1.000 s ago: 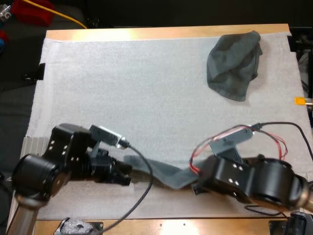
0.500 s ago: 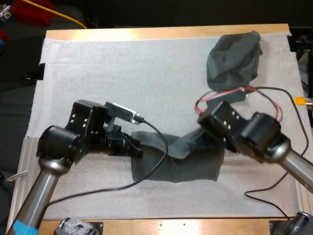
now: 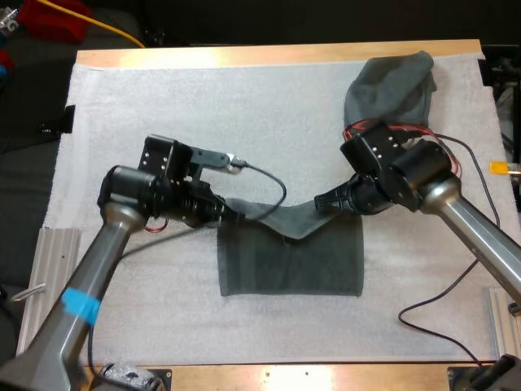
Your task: Pick towel from pile, fold and stack
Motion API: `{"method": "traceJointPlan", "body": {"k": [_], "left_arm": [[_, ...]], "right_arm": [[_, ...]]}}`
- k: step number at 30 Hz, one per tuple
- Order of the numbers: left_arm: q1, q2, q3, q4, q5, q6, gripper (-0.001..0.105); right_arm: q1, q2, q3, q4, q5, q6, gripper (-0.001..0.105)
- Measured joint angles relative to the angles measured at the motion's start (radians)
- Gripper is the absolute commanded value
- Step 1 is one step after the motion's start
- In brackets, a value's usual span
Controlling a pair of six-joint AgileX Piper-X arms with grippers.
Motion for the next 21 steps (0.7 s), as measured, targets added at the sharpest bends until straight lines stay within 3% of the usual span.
{"method": "traceJointPlan", "body": {"k": [7, 13, 21], "left_arm": [[0.074, 0.134, 0.0, -0.072, 0.186, -0.037, 0.0], [0.095, 0.24, 0.0, -0.105, 0.222, -0.083, 0.0], [0.166, 0.321, 0.0, -0.228, 0.348, -0.182, 0.0]], "right_arm": [[-0.025, 0.085, 0.0, -0.032, -0.028, 0.04, 0.003], [-0.08, 0.162, 0.0, -0.108, -0.133, 0.134, 0.003], [-0.163, 0.234, 0.0, -0.201, -0.269, 0.245, 0.003]]}}
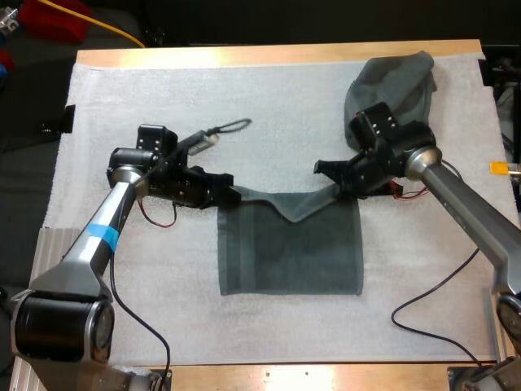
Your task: Pick towel from pile, fold and stack
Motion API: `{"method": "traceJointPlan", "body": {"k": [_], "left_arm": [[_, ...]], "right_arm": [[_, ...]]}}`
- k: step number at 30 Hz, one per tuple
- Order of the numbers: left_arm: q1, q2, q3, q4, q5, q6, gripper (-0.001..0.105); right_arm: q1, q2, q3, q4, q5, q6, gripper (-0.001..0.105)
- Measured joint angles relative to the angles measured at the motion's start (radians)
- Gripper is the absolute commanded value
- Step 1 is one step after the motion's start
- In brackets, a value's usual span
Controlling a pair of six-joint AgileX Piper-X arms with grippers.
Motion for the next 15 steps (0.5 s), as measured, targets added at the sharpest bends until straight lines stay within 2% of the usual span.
{"method": "traceJointPlan", "body": {"k": [7, 15], "left_arm": [[0.032, 0.069, 0.0, -0.047, 0.028, -0.034, 0.0], [0.041, 0.142, 0.0, -0.1, 0.106, -0.086, 0.0]], "right_arm": [[-0.047, 0.04, 0.0, -0.074, -0.061, 0.065, 0.003], [-0.076, 0.075, 0.008, -0.147, -0.115, 0.098, 0.003]]}}
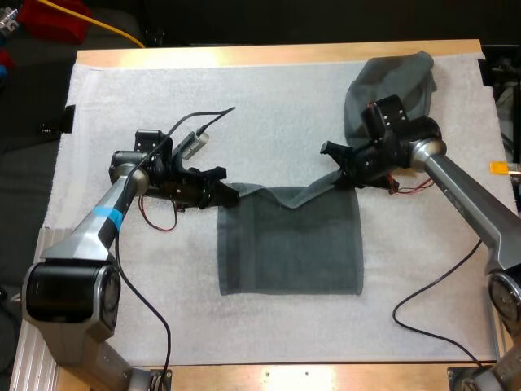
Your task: Pick towel from pile, fold and stack
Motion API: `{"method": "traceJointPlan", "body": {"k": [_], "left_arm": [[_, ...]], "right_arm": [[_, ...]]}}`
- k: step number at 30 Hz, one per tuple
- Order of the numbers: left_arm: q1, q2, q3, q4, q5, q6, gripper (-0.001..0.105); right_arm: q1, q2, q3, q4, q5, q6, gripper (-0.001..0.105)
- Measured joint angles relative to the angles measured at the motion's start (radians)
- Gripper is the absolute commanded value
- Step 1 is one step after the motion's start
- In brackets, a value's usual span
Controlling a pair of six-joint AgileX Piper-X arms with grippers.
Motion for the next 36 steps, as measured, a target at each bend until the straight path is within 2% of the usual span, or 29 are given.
{"method": "traceJointPlan", "body": {"k": [5, 8, 14, 17, 19, 21, 23, 26, 28, 31, 33, 36], "left_arm": [[0.007, 0.006, 0.0, -0.059, 0.026, -0.023, 0.0], [0.009, 0.006, 0.0, -0.1, 0.049, -0.041, 0.006], [0.009, 0.006, 0.0, -0.166, 0.051, -0.074, 0.028], [0.009, 0.006, 0.0, -0.195, 0.055, -0.074, 0.043], [0.009, 0.006, 0.0, -0.219, 0.069, -0.074, 0.054], [0.009, 0.006, 0.0, -0.239, 0.1, -0.074, 0.06], [0.009, 0.006, 0.0, -0.254, 0.135, -0.074, 0.061], [0.009, 0.006, 0.0, -0.258, 0.161, -0.074, 0.061], [0.009, -0.006, 0.0, -0.257, 0.162, -0.074, 0.061], [0.009, -0.041, 0.0, -0.263, 0.162, -0.068, 0.061], [0.009, -0.07, 0.0, -0.265, 0.162, -0.057, 0.061], [0.009, -0.117, 0.0, -0.264, 0.162, -0.049, 0.061]], "right_arm": [[-0.011, 0.0, 0.015, -0.037, -0.009, 0.008, 0.003], [-0.012, 0.0, 0.014, -0.066, -0.003, 0.009, 0.003], [-0.011, 0.0, 0.015, -0.138, -0.001, 0.023, 0.003], [-0.011, 0.0, 0.015, -0.155, -0.001, 0.023, 0.003], [-0.011, 0.0, 0.015, -0.163, -0.001, 0.023, 0.003], [-0.011, 0.0, 0.015, -0.179, -0.001, 0.023, 0.004], [-0.011, 0.0, 0.015, -0.192, -0.001, 0.023, 0.011], [-0.011, 0.0, 0.015, -0.209, -0.015, 0.015, 0.033], [-0.011, 0.0, 0.015, -0.215, -0.018, -0.006, 0.055], [-0.011, -0.002, 0.015, -0.216, -0.018, -0.074, 0.076], [-0.011, -0.009, 0.017, -0.216, -0.018, -0.104, 0.08], [-0.011, -0.028, 0.019, -0.216, -0.018, -0.137, 0.079]]}}
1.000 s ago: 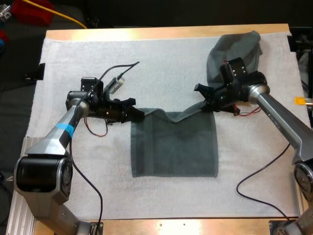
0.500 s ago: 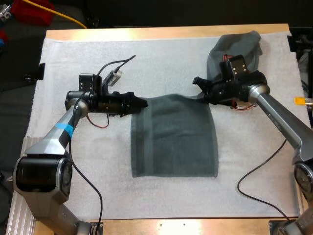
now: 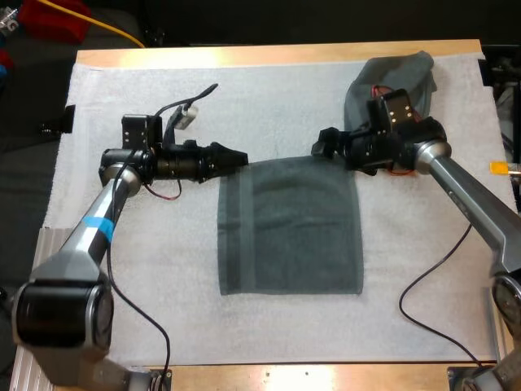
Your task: Pick towel from pile, fold and stack
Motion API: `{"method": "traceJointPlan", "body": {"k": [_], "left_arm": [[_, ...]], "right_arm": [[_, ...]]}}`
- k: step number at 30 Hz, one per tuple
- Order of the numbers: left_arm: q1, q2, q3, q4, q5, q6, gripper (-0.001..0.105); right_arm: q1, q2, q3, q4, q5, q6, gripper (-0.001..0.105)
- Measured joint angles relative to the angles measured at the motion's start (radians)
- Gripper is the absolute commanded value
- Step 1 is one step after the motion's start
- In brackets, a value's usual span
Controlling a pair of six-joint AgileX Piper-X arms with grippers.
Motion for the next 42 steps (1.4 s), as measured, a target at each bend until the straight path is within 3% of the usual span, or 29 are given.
{"method": "traceJointPlan", "body": {"k": [6, 9, 14, 27, 35, 42], "left_arm": [[0.0, -0.105, 0.0, 0.007, -0.006, 0.0, 0.061], [0.0, -0.165, 0.0, 0.046, -0.058, 0.009, 0.061], [0.0, -0.258, 0.0, 0.135, -0.127, 0.031, 0.061], [0.0, -0.47, 0.0, 0.628, -0.425, 0.324, 0.061], [-0.078, -0.613, 0.0, 0.756, -0.574, 0.335, 0.061], [-0.117, -0.718, 0.0, 0.844, -0.625, 0.329, 0.061]], "right_arm": [[0.0, -0.065, 0.0, 0.069, 0.049, -0.068, 0.079], [0.0, -0.109, 0.0, 0.139, 0.117, -0.128, 0.079], [0.0, -0.178, 0.0, 0.241, 0.131, -0.203, 0.079], [0.0, -0.356, 0.0, 0.496, 0.154, -0.273, 0.079], [0.0, -0.481, 0.0, 0.592, 0.156, -0.284, 0.079], [0.0, -0.581, 0.0, 0.688, 0.156, -0.285, 0.079]]}}
